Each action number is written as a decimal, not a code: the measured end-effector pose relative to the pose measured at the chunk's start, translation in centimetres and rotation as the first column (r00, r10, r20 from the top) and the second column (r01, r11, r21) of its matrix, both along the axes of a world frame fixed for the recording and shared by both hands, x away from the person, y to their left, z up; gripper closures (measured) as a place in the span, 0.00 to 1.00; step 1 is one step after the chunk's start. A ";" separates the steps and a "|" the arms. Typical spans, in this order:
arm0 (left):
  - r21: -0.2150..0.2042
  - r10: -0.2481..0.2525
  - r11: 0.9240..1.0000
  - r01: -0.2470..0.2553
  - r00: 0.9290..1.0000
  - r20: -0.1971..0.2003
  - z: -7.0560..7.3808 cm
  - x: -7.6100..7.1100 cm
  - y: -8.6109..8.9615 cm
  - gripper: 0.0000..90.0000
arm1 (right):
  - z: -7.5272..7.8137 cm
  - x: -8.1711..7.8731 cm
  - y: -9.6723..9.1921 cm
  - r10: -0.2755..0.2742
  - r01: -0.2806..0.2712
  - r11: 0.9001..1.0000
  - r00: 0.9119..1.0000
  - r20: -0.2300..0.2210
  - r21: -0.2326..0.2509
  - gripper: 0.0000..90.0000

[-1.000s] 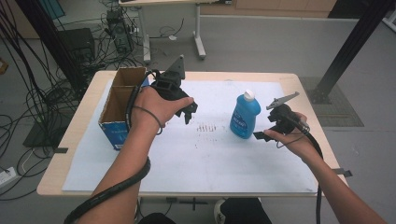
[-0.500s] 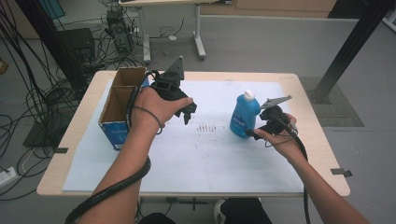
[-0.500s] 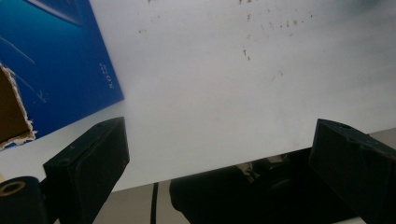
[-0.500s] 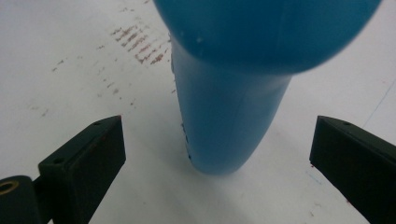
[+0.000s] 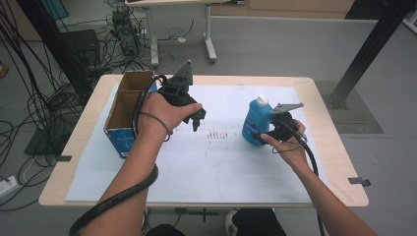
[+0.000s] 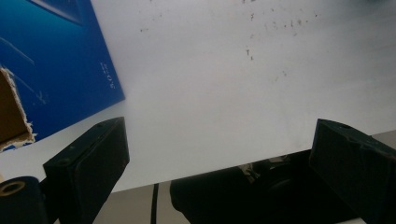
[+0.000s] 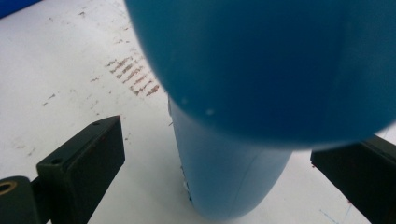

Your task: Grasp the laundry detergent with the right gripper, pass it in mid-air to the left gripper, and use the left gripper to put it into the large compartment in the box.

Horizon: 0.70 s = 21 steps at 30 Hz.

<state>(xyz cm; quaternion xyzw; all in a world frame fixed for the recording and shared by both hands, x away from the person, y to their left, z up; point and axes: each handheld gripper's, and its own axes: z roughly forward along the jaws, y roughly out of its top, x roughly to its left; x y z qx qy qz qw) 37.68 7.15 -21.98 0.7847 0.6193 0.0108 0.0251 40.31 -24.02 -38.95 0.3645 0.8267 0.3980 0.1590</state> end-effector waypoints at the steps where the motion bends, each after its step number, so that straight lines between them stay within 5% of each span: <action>1: 0.000 0.000 1.000 0.000 1.000 0.001 0.0 0.0 0.0 0.06 | -0.1 0.0 0.1 -0.001 0.001 1.000 1.000 0.008 0.005 0.03; 21: 0.005 0.002 1.000 -0.002 1.000 0.000 0.0 0.2 -0.2 0.06 | -0.9 0.4 0.7 -0.025 0.020 0.998 0.996 0.086 0.061 0.02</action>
